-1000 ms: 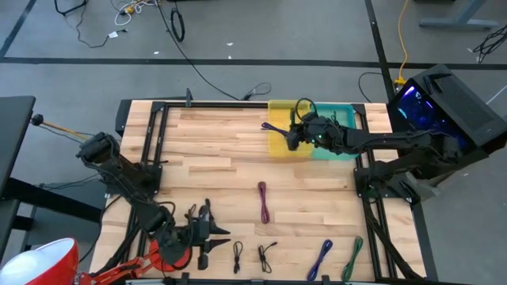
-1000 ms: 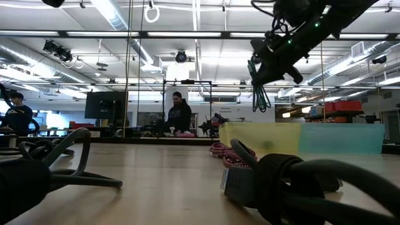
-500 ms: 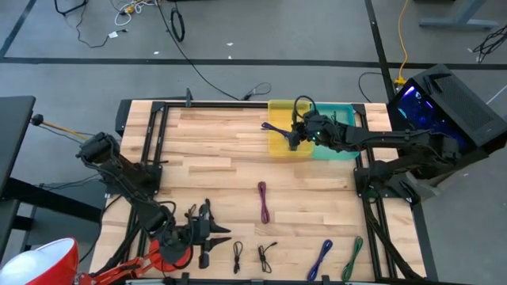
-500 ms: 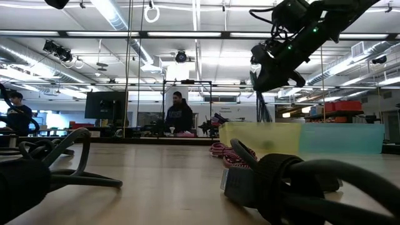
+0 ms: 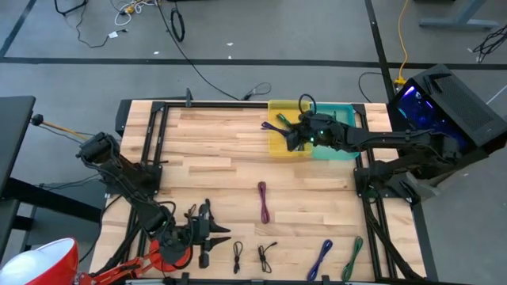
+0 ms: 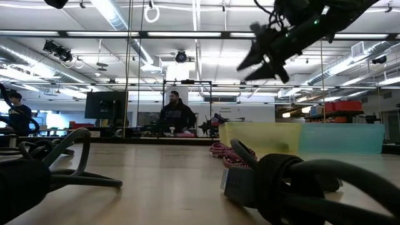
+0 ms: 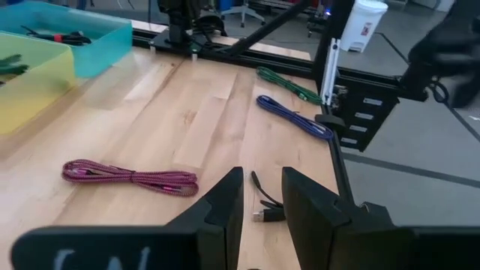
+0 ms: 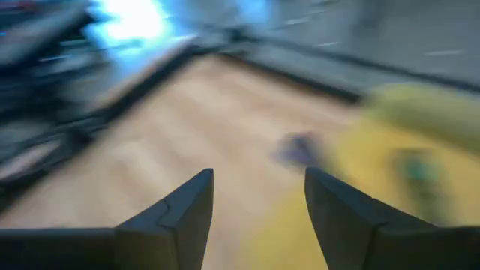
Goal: Pick & Place USB Port
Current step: Put the pink black charger cable into the yellow bin
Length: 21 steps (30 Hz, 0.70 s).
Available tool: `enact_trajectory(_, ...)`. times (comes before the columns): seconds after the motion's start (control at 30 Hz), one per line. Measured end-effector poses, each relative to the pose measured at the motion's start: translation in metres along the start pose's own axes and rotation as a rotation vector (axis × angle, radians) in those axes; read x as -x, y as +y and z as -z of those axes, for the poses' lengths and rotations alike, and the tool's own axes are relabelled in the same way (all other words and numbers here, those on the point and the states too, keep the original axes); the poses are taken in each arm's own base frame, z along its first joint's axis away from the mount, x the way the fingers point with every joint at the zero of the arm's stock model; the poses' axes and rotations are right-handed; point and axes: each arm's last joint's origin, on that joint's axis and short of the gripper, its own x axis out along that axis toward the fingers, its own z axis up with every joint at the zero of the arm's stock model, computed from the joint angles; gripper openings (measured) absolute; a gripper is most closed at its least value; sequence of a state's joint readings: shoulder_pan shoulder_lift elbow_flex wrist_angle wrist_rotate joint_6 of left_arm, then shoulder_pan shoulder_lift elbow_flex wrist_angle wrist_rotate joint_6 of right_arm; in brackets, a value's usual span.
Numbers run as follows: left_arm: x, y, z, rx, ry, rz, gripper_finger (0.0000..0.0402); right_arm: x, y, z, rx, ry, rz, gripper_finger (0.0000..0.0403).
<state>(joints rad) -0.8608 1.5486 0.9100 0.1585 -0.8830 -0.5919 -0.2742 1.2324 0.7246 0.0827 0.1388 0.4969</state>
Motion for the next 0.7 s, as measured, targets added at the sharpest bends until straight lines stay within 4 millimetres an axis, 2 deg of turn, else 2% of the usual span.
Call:
enact_trajectory(0.13,-0.001,0.002,-0.001,0.020,-0.025,-0.040,0.0096,0.006,0.031,0.016,0.031,0.109,-0.238,0.0196)
enact_trajectory(0.33,-0.023,0.012,0.005,0.104,-0.007,-0.093,0.0096,0.031,0.084,0.052,0.178,0.174,-0.389,0.0179)
enact_trajectory(0.43,-0.041,0.023,0.007,0.030,0.083,-0.050,0.0096,0.048,0.108,0.068,0.273,0.136,-0.459,0.0172)
enact_trajectory(0.53,-0.057,0.035,0.004,-0.120,0.142,0.000,0.0096,0.067,0.128,0.080,0.333,0.081,-0.534,0.0168)
enact_trajectory(0.7,-0.083,0.057,0.002,-0.324,0.227,0.089,0.0096,0.092,0.149,0.091,0.375,0.000,-0.628,0.0164)
